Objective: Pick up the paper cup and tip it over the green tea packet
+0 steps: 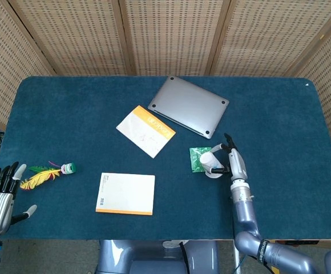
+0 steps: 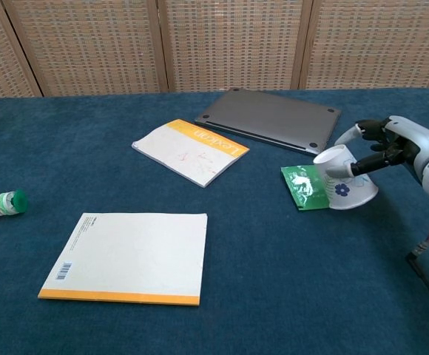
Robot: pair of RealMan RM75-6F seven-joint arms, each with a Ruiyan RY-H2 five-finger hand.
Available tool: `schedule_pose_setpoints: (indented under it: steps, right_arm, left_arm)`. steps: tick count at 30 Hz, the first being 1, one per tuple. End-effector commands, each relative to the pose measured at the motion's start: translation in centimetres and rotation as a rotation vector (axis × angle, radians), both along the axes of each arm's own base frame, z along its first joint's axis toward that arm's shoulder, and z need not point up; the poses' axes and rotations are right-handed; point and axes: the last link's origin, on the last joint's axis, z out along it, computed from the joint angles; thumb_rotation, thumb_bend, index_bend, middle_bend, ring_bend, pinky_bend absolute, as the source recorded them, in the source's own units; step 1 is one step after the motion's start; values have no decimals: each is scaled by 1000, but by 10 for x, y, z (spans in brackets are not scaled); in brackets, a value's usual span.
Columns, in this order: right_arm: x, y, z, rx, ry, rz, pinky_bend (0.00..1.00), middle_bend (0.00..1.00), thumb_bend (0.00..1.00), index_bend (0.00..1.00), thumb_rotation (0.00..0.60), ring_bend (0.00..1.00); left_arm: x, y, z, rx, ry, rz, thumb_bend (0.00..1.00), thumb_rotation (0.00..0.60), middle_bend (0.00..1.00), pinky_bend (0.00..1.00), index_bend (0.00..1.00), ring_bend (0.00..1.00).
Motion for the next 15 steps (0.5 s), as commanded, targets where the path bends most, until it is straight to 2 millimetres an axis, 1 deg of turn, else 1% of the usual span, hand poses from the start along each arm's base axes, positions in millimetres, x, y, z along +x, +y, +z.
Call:
schedule_pose_setpoints:
  steps: [1,7,15]
  right_arm:
    - [-6,0,0,2,9,-11,0,0,198,550,600,0]
    - [-15,1,2,-7,43,-22,0,0,198,548,600,0]
    - [-26,5,7,-22,84,-37,0,0,198,521,600,0]
  left_arm:
    - [0,0,0,1,-1,0,144,600,0,0,0,0]
    - [0,0,0,-1,2,0,144,600,0,0,0,0]
    - [1,0,0,0,0,-2,144,600,0,0,0,0]
